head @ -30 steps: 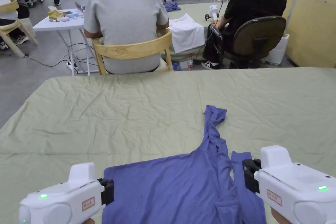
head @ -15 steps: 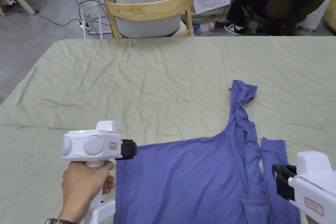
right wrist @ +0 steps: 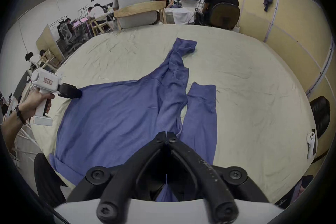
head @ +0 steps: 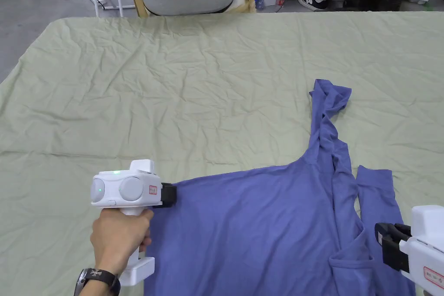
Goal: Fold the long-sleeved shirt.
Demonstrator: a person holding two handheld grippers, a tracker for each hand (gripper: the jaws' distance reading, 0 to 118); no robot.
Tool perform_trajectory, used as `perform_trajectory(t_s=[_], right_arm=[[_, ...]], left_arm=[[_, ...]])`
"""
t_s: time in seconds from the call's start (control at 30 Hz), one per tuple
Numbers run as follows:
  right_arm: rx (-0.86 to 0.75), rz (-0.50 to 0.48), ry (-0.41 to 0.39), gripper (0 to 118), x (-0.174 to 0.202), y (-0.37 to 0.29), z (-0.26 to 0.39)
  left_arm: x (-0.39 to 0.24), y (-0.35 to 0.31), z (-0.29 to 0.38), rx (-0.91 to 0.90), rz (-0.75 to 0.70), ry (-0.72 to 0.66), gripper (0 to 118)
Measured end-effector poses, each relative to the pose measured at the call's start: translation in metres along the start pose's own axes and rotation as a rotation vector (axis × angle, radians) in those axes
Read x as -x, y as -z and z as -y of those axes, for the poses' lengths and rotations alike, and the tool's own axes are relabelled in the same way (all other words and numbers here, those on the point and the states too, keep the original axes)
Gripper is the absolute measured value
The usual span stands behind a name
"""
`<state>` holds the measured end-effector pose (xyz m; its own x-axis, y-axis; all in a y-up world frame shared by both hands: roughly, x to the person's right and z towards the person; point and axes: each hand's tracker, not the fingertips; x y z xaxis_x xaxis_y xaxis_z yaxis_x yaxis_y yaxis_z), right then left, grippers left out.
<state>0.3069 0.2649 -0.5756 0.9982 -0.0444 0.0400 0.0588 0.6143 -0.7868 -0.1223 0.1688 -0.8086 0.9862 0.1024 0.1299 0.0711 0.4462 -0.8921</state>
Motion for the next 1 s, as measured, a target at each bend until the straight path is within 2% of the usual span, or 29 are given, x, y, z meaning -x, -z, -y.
perform_trajectory(t_s=[0.03,0.07,0.1,0.13,0.27,0.33,0.37,0.43,0.47,0.5,0.57,0.67,0.83,0.93,0.97,1.0], right_arm=[[0.001,0.001,0.002,2,0.000,0.001,0.000],[0.005,0.004,0.005,2,-0.001,0.002,0.000],[0.005,0.005,0.005,2,-0.001,0.002,0.000],[0.003,0.007,0.006,2,0.000,0.002,-0.001],[-0.004,0.006,0.006,2,-0.003,0.010,-0.018],[-0.016,0.009,0.001,7,-0.005,0.015,-0.034],[-0.016,0.014,-0.009,16,-0.007,0.020,-0.046],[0.034,0.016,-0.036,45,-0.010,0.037,-0.072],[0.045,0.023,-0.027,55,-0.012,0.047,-0.086],[0.057,0.016,-0.023,59,-0.015,0.059,-0.098],[0.088,-0.035,-0.009,59,-0.022,0.084,-0.121],[0.113,-0.021,0.018,59,-0.028,0.124,-0.150],[0.245,-0.008,-0.033,58,-0.025,0.189,-0.173],[0.319,0.025,-0.078,46,-0.026,0.220,-0.165],[0.347,0.053,-0.093,46,-0.028,0.227,-0.161],[0.360,0.066,-0.096,36,-0.032,0.231,-0.158]], left_arm=[[-0.001,-0.001,0.001,-0.007,-0.009,0.008,45],[-0.001,-0.006,0.001,-0.027,-0.010,0.012,29],[-0.002,-0.010,0.002,-0.053,0.012,-0.003,6],[-0.004,-0.012,0.002,-0.043,0.041,-0.026,5],[-0.007,0.000,0.007,-0.033,0.009,-0.001,5],[-0.008,0.002,0.011,-0.035,0.011,-0.021,5],[-0.007,0.003,0.013,-0.035,0.016,-0.030,5],[-0.006,0.004,0.013,-0.033,0.021,-0.044,5],[-0.007,0.003,0.012,-0.030,0.023,-0.045,5],[-0.007,0.002,0.011,-0.025,0.023,-0.040,5],[-0.008,0.002,0.011,-0.018,0.024,-0.028,5],[-0.003,0.001,0.011,-0.017,0.045,-0.061,5],[0.001,0.000,0.012,-0.025,0.065,-0.083,5],[-0.001,0.000,0.012,-0.030,0.063,-0.079,5],[-0.002,0.000,0.013,-0.033,0.059,-0.069,5],[-0.003,0.001,0.012,-0.034,0.056,-0.065,5]])
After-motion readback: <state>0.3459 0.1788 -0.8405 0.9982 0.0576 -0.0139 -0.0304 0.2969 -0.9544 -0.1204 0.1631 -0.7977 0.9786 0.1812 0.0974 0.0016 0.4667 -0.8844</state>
